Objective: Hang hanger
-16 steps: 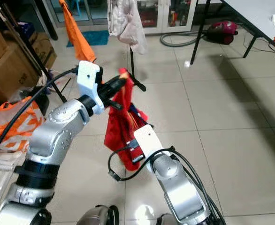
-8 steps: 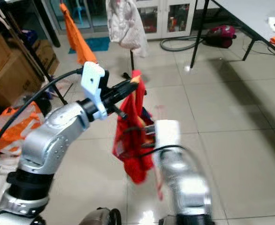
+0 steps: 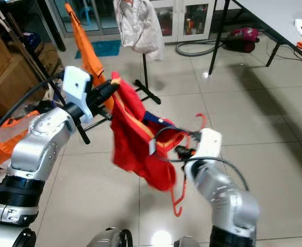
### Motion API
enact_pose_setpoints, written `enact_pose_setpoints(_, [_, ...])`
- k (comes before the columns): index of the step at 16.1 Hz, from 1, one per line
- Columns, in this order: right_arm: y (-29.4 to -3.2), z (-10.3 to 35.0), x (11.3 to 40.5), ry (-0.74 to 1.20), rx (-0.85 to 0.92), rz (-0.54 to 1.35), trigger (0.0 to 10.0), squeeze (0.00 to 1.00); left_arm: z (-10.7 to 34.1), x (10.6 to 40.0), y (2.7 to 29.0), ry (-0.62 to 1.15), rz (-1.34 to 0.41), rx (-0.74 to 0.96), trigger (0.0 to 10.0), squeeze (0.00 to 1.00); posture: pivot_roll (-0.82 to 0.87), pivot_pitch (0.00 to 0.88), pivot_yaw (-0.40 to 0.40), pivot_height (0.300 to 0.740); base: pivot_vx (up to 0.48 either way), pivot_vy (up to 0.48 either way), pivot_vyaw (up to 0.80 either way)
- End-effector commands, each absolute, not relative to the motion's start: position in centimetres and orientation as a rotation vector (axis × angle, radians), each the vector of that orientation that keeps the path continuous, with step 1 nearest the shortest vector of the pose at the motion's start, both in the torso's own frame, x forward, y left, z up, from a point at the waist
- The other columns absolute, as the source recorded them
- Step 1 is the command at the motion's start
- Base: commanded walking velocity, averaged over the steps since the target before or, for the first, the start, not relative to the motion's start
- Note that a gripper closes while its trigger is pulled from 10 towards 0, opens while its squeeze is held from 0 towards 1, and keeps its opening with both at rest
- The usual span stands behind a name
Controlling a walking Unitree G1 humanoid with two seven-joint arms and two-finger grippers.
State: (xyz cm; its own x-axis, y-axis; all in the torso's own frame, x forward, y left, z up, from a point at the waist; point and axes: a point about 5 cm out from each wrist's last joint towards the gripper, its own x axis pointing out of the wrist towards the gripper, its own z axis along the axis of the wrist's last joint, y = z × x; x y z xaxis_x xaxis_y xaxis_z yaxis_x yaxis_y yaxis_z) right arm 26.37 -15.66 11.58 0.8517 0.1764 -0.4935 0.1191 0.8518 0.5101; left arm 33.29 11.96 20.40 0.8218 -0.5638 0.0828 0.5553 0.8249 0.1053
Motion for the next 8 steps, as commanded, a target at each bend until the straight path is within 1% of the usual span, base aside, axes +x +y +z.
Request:
enact_pose_setpoints(1, [-11.7,11.0,25.9,0.594,0.785,0.073,10.0,0.0,21.8,32.9,11.8,-0.198,-0.621,0.071,10.0,0.0,-0.06,0.069,0.094,0.74,0.0,0.0,0.0])
enact_pose_setpoints(2, [-11.2,11.6,27.0,0.576,0.892,0.068,10.0,0.0,21.3,32.2,10.7,-0.22,-0.673,0.05,10.0,0.0,-0.06,0.071,0.094,0.74,0.0,0.0,0.0])
enact_pose_setpoints(3, [-11.2,11.6,27.0,0.576,0.892,0.068,10.0,0.0,21.3,32.2,10.7,-0.22,-0.673,0.05,10.0,0.0,-0.06,0.071,0.094,0.74,0.0,0.0,0.0])
enact_pose_setpoints(4, [-10.5,12.2,28.1,0.574,0.851,0.108,10.0,0.0,20.9,31.9,9.7,-0.217,-0.692,0.049,10.0,0.0,-0.06,0.074,0.085,0.74,0.0,0.0,0.0])
enact_pose_setpoints(5, [-10.3,12.3,28.4,0.576,0.81,0.123,10.0,0.0,20.8,31.9,9.6,-0.215,-0.692,0.054,10.0,0.0,-0.06,0.072,0.08,0.74,0.0,0.0,0.0])
enact_pose_setpoints(8, [-10.5,12.5,29.0,0.569,0.427,0.213,10.0,0.0,20.9,32.5,10.0,-0.221,-0.666,0.075,10.0,0.0,-0.06,0.079,0.072,0.74,0.0,0.0,0.0])
